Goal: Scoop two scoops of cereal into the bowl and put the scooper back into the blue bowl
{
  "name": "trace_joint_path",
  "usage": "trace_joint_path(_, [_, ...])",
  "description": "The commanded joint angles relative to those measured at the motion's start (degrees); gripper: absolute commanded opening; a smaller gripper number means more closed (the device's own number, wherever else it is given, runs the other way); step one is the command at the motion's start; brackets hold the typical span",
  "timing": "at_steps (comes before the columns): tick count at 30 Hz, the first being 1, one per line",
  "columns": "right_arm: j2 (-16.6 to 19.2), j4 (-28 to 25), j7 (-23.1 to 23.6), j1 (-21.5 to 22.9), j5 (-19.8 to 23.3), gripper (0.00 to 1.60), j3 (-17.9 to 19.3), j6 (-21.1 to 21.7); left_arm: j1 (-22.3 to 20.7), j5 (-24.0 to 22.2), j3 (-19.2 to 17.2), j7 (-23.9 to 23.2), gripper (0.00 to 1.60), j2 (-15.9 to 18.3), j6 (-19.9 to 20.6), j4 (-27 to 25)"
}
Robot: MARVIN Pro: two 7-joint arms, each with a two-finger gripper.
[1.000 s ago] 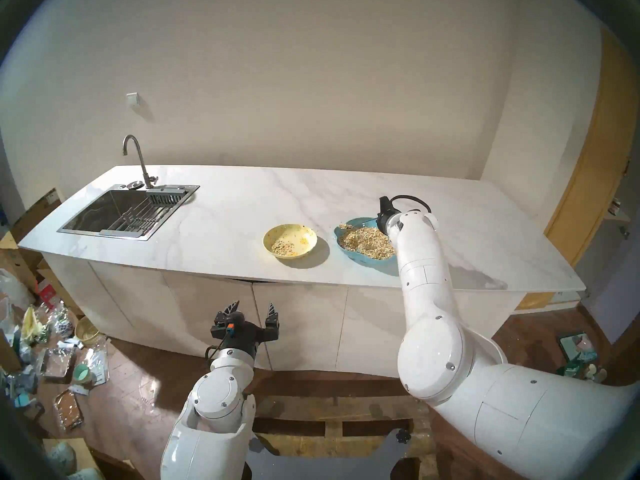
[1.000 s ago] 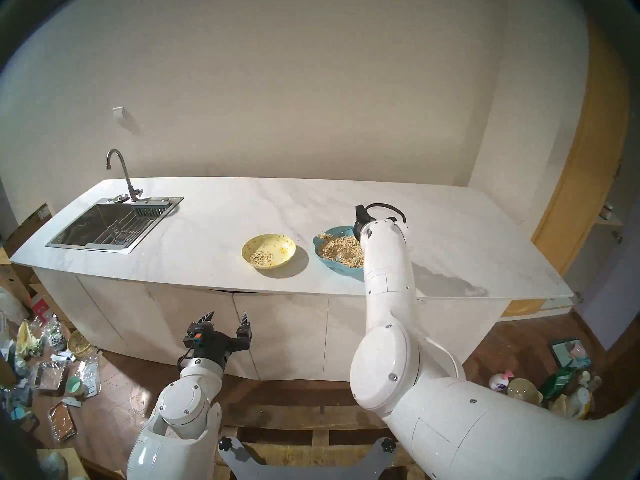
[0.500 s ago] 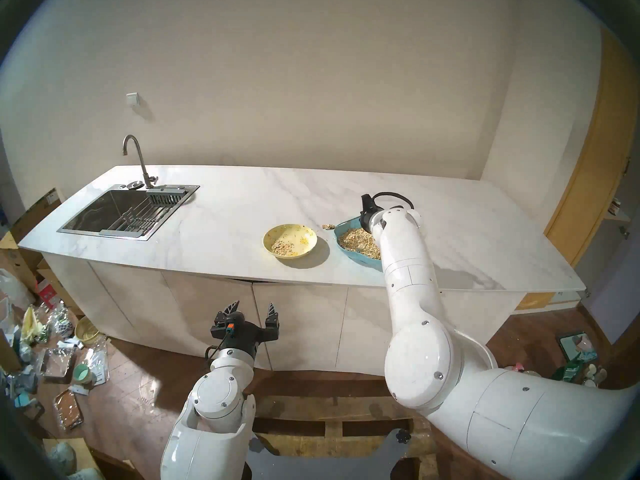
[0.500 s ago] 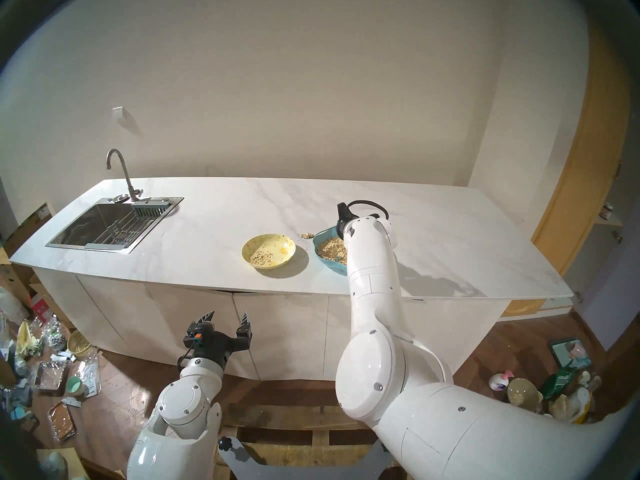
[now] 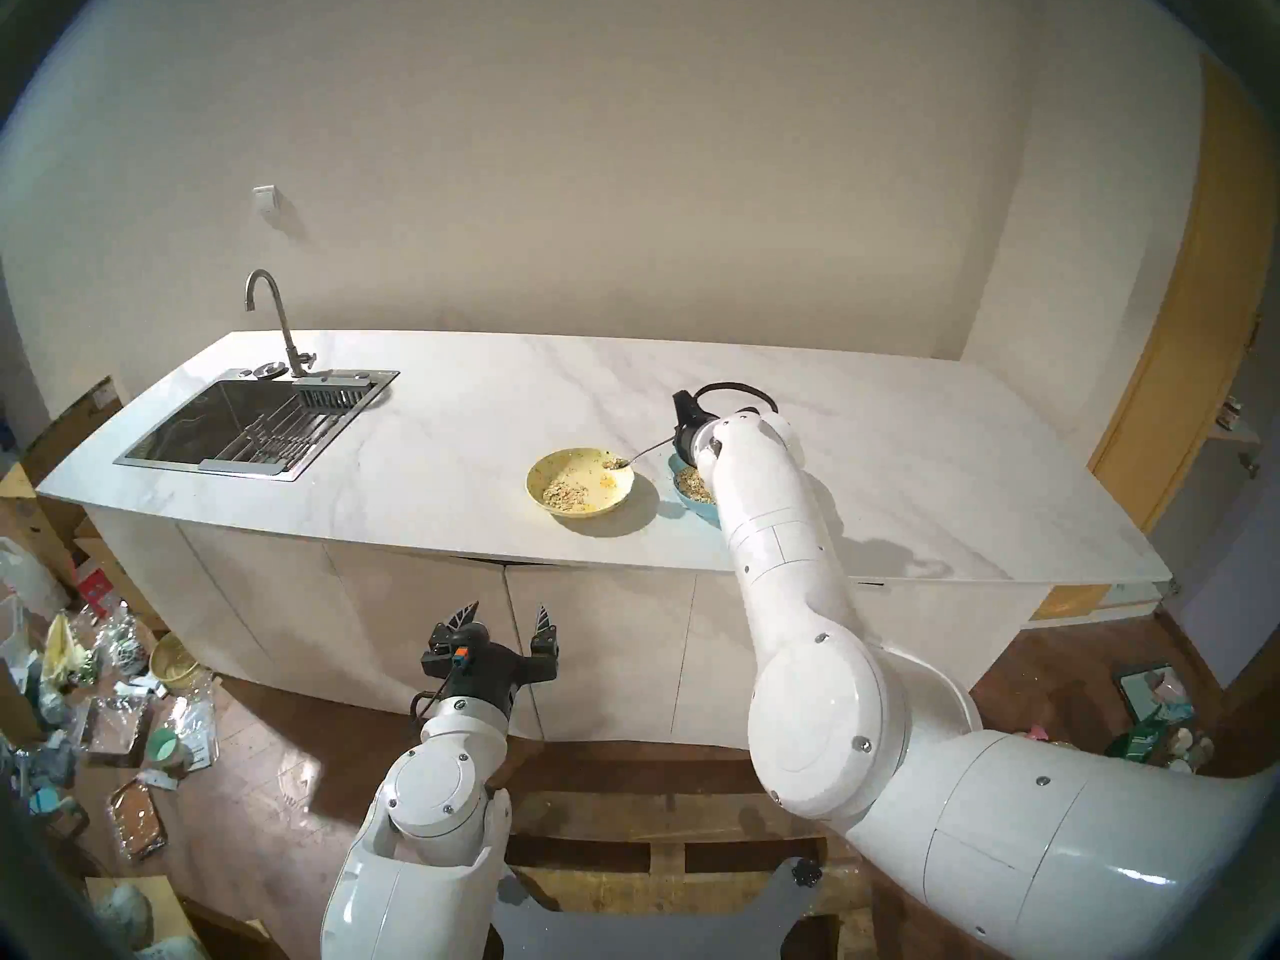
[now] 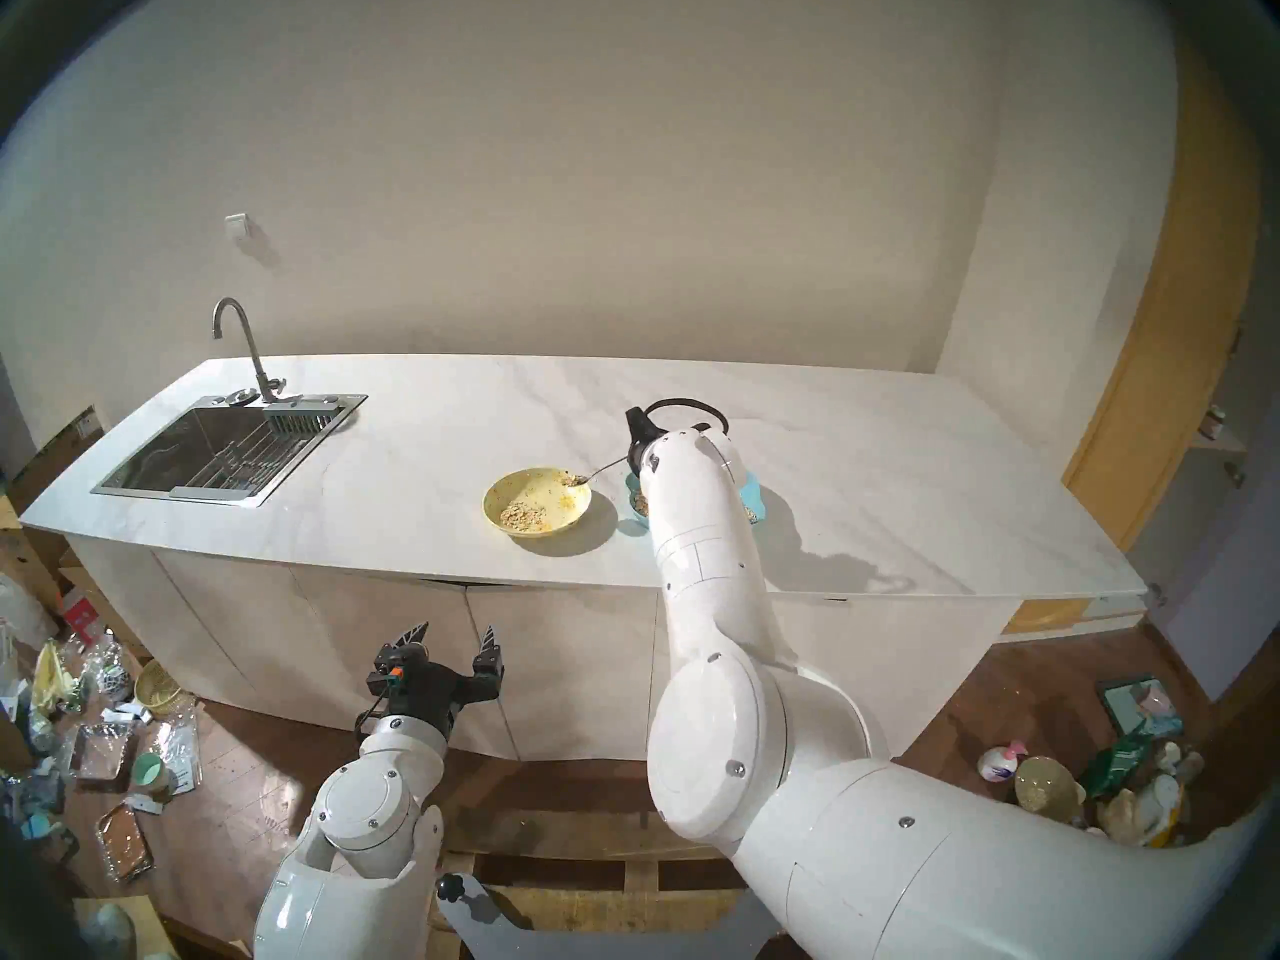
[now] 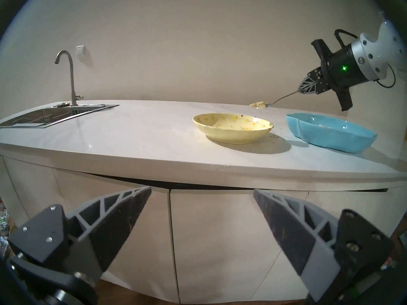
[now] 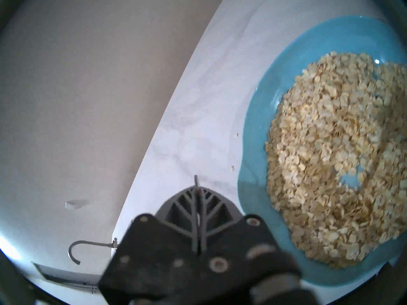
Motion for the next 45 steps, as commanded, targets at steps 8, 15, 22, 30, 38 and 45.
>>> trace_joint_path(8, [-1.07,5.07,3.89,5.11,-1.64,0.0,-3.08,-4.3,-0.34,-0.08,0.15,-0.19,1.6,-0.01,-0.36,-1.41])
trace_joint_path(15, [-0.49,5.57,5.74,6.06,-4.03,0.0,-6.06,-6.5,-0.35,-0.08,0.15,-0.19,1.6,-0.01,-0.37,-1.41])
trace_joint_path(22, [-0.68,4.06,8.51,5.49,-5.57,0.0,-10.93,-8.27,-0.34,-0.08,0.15,-0.19,1.6,-0.01,-0.37,-1.42])
trace_joint_path(30, [-0.65,1.65,10.23,3.21,-8.24,0.0,-18.04,-12.52,-0.31,-0.1,0.15,-0.21,1.6,0.0,-0.35,-1.47])
trace_joint_path(38, [0.52,-4.09,9.01,-0.63,-13.91,0.0,-26.51,-17.37,-0.31,-0.1,0.15,-0.21,1.6,0.0,-0.35,-1.47])
trace_joint_path(45, [1.99,-6.43,7.81,-2.33,-17.01,0.0,-31.22,-19.83,-0.3,-0.1,0.15,-0.22,1.6,0.0,-0.35,-1.48])
